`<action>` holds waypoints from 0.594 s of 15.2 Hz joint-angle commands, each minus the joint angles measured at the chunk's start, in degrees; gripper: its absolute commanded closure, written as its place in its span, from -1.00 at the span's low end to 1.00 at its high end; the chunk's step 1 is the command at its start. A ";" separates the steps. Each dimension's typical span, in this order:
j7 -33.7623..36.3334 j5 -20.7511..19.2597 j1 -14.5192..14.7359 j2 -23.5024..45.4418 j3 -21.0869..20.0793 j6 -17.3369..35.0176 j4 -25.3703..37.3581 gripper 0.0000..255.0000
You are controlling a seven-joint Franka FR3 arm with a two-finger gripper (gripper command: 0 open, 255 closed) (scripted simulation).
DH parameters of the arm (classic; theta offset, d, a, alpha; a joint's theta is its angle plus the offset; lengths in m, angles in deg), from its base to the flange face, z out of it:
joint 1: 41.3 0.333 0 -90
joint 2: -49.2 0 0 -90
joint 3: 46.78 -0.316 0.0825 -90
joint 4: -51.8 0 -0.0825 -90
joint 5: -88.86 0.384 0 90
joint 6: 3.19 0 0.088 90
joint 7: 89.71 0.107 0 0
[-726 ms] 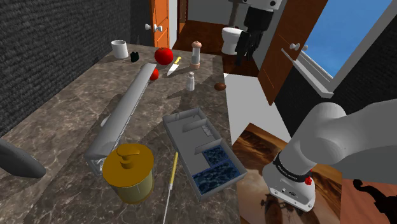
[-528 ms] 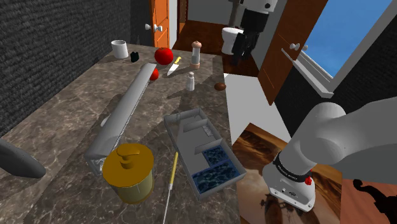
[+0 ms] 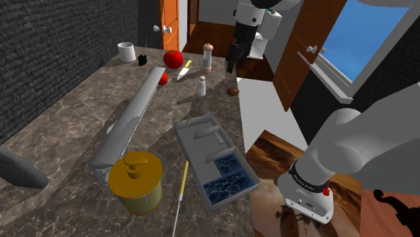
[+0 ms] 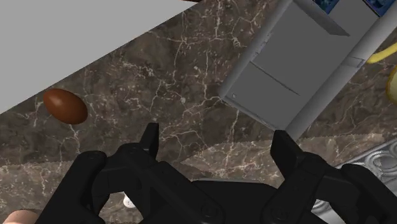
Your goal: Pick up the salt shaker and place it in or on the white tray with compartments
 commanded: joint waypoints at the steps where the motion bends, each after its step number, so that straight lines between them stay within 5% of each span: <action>1: -1.53 -0.03 -0.11 3.69 0.91 2.11 1.50 -1.00; 9: -7.18 1.81 -0.41 20.76 3.52 8.83 11.31 -1.00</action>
